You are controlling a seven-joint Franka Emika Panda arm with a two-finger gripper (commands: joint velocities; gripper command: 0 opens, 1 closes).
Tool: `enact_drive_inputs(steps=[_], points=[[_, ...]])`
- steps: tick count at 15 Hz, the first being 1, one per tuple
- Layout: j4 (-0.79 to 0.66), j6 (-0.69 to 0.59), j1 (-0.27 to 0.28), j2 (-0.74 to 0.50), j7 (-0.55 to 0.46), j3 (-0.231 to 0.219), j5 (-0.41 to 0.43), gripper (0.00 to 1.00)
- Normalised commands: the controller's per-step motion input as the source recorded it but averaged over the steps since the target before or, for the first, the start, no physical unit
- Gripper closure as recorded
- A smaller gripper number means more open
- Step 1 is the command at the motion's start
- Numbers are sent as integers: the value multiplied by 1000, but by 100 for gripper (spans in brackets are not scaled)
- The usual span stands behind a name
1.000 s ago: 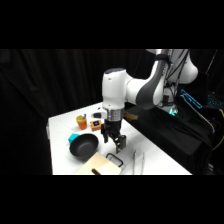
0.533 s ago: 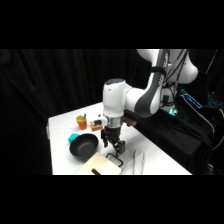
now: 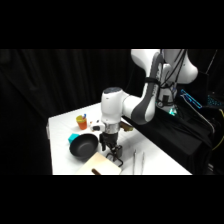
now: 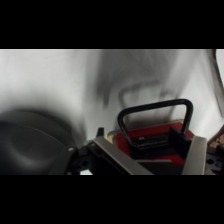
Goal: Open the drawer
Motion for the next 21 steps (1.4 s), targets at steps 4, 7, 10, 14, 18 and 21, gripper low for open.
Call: enact_drive_inputs(steps=[4, 7, 10, 14, 18, 21], points=[[124, 173, -123, 163, -104, 100, -89, 0], [108, 190, -142, 152, -109, 118, -85, 0], [101, 187, -150, 140, -106, 124, -89, 0], [14, 199, -131, 63, -87, 104, -104, 0], [-101, 217, -92, -9, -52, 45, -126, 0], [-230, 230, -108, -80, -59, 56, -114, 0]])
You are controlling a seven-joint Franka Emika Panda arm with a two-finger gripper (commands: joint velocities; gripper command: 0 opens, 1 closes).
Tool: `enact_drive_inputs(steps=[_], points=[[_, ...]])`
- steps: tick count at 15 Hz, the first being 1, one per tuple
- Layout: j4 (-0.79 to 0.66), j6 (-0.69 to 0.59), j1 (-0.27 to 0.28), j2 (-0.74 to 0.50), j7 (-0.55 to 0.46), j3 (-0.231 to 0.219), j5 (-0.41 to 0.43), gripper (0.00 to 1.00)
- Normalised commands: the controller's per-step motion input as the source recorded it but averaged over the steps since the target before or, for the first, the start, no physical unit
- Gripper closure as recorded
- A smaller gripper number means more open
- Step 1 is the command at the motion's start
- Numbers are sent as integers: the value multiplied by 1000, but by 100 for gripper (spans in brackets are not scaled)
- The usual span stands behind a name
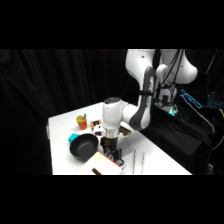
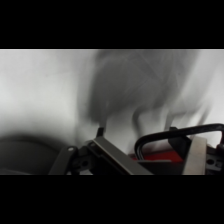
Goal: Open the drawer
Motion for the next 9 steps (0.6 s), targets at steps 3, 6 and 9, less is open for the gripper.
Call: enact_drive_inputs(steps=[3, 6, 9], points=[[-336, 215, -153, -168, -73, 82, -100, 0], [-443, 224, -213, -246, -84, 130, -83, 0], [-521, 236, -260, -298, -85, 148, -81, 0]])
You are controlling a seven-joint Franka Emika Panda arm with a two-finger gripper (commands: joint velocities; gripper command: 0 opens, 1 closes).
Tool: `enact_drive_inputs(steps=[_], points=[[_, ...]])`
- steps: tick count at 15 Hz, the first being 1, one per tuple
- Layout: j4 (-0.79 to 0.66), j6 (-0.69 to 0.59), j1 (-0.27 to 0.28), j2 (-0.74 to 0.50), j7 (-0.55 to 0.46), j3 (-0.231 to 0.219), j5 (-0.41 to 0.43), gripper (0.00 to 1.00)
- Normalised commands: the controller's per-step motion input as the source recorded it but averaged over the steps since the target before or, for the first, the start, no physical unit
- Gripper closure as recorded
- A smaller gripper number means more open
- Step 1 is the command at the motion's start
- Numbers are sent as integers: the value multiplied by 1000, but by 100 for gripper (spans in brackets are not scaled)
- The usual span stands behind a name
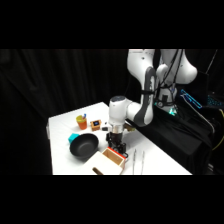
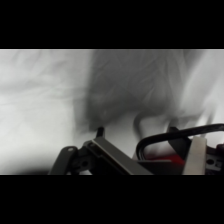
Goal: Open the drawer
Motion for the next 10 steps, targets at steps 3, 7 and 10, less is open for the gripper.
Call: enact_drive_inputs(steps=[3, 7, 10], points=[[-539, 227, -284, -315, -74, 162, -88, 0], [-478, 187, -287, -293, -44, 162, -100, 0], [-392, 135, -256, -257, -22, 140, -114, 0]])
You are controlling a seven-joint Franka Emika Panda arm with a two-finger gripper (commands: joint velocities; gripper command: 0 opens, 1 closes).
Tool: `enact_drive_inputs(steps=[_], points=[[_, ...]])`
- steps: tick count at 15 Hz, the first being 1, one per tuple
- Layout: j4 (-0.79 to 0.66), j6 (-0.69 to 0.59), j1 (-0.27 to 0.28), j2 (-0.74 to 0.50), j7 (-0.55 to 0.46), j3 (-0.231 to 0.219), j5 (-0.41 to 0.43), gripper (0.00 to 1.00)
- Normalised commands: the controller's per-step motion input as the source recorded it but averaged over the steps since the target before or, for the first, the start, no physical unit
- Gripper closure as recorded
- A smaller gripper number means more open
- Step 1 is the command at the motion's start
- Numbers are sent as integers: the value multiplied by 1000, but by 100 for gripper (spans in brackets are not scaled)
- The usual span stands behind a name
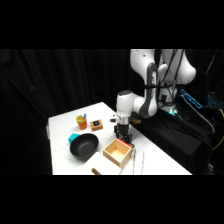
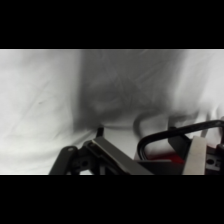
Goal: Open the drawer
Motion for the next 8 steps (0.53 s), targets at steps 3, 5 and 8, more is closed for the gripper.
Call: enact_drive_inputs(steps=[3, 5, 8], points=[[-297, -38, -262, -316, 10, 194, -96, 0], [-198, -253, -397, -405, 6, 395, -35, 0], [-177, -314, -305, -479, -37, 390, 99, 0]])
